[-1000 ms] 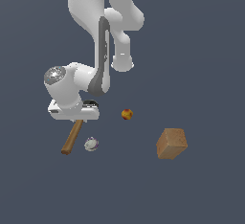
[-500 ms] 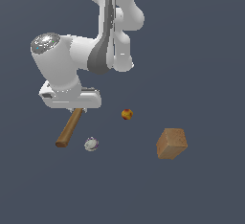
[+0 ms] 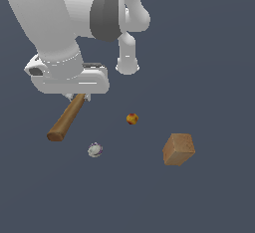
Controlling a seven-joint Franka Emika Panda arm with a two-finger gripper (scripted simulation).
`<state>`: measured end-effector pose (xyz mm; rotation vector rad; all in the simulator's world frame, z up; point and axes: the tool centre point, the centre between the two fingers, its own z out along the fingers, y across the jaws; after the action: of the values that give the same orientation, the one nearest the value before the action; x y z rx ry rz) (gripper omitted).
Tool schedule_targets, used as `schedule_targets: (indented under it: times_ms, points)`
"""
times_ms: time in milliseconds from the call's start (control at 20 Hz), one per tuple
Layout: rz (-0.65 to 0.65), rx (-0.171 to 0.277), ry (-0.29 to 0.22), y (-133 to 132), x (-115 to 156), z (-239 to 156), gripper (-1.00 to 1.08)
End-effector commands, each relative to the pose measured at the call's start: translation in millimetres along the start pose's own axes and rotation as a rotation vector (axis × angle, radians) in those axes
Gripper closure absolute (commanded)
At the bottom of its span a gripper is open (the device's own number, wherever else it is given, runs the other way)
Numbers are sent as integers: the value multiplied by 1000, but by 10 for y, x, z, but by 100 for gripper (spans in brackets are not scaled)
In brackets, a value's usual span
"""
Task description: Pick up a designated object from a clutter of objects.
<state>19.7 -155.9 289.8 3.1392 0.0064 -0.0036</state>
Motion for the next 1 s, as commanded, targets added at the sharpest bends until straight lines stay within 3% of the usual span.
schedule_targets:
  times_ms: [0, 450, 950]
  points:
    - [0, -1, 2, -63, 29, -288, 108]
    - [-2, 1, 2, -240, 131, -1023, 108]
    - [-4, 2, 2, -313, 189, -1335, 108]
